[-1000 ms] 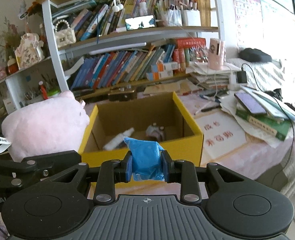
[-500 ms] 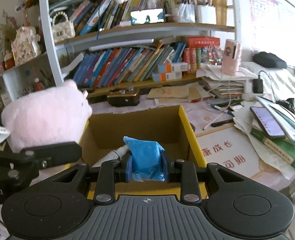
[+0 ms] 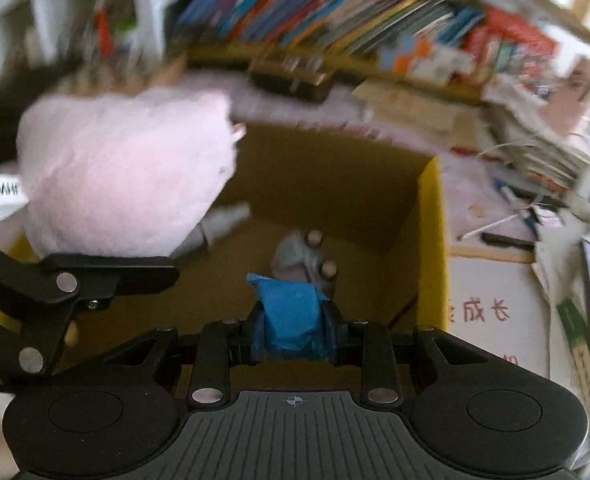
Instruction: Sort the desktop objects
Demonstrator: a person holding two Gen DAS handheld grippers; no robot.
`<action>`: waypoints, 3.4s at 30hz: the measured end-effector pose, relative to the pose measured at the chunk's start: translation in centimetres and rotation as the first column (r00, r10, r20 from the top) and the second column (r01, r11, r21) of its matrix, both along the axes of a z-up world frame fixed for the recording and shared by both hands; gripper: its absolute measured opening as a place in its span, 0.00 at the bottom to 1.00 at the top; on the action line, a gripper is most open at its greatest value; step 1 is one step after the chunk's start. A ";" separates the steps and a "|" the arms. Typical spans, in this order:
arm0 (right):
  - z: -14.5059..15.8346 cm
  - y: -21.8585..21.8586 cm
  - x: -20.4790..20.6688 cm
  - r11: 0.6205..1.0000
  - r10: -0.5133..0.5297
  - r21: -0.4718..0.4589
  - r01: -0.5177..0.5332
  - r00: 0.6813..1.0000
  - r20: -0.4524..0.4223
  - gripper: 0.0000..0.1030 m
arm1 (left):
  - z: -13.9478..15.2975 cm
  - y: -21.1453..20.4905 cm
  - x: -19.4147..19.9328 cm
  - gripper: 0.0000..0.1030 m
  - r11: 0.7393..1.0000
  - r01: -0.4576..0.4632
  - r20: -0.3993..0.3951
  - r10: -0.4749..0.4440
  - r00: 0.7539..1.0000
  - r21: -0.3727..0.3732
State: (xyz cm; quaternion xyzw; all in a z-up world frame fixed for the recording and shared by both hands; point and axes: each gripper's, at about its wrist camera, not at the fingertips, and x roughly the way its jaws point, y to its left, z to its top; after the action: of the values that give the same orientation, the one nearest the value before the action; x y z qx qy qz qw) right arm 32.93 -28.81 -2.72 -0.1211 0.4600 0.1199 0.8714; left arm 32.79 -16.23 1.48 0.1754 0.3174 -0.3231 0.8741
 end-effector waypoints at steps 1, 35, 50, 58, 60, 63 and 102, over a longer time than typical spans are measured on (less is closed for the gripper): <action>-0.5 0.2 0.3 0.999 0.035 -0.020 -0.035 0.999 -0.024 0.27 | -0.4 -0.2 0.3 0.63 1.000 0.008 -0.009 -0.008 1.000 0.022; 0.6 1.7 -1.3 0.998 0.061 -0.021 -0.061 0.998 0.005 0.71 | 1.0 2.3 -2.3 0.97 0.997 -0.073 0.068 0.072 0.995 0.012; 4.9 0.3 -8.7 0.984 -0.169 0.106 0.147 0.954 0.249 0.77 | 4.8 7.0 -9.0 1.00 0.963 -0.181 0.180 0.218 0.959 -0.201; 5.5 0.5 -13.3 0.956 -0.286 0.163 0.244 0.898 0.335 0.81 | 4.6 9.0 -12.6 1.00 0.949 -0.206 0.186 0.252 0.950 -0.237; 5.5 0.7 -14.5 0.951 -0.304 0.172 0.258 0.885 0.353 0.81 | 4.5 9.5 -13.4 1.00 0.946 -0.213 0.184 0.261 0.948 -0.246; 5.4 1.0 -16.0 0.944 -0.324 0.190 0.270 0.869 0.374 0.81 | 4.2 10.3 -14.8 1.00 0.941 -0.220 0.185 0.271 0.945 -0.255; 0.4 13.8 -31.3 0.946 -0.281 0.234 0.222 0.924 0.258 0.82 | -1.8 22.1 -29.3 1.00 0.842 -0.518 -0.034 0.519 0.854 -0.151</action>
State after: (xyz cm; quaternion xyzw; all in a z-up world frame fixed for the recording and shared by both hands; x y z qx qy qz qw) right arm 1.59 -15.03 -2.34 0.0117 0.3258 0.0334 0.9448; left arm 3.53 5.87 -0.30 0.0161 0.3233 -0.0980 0.9411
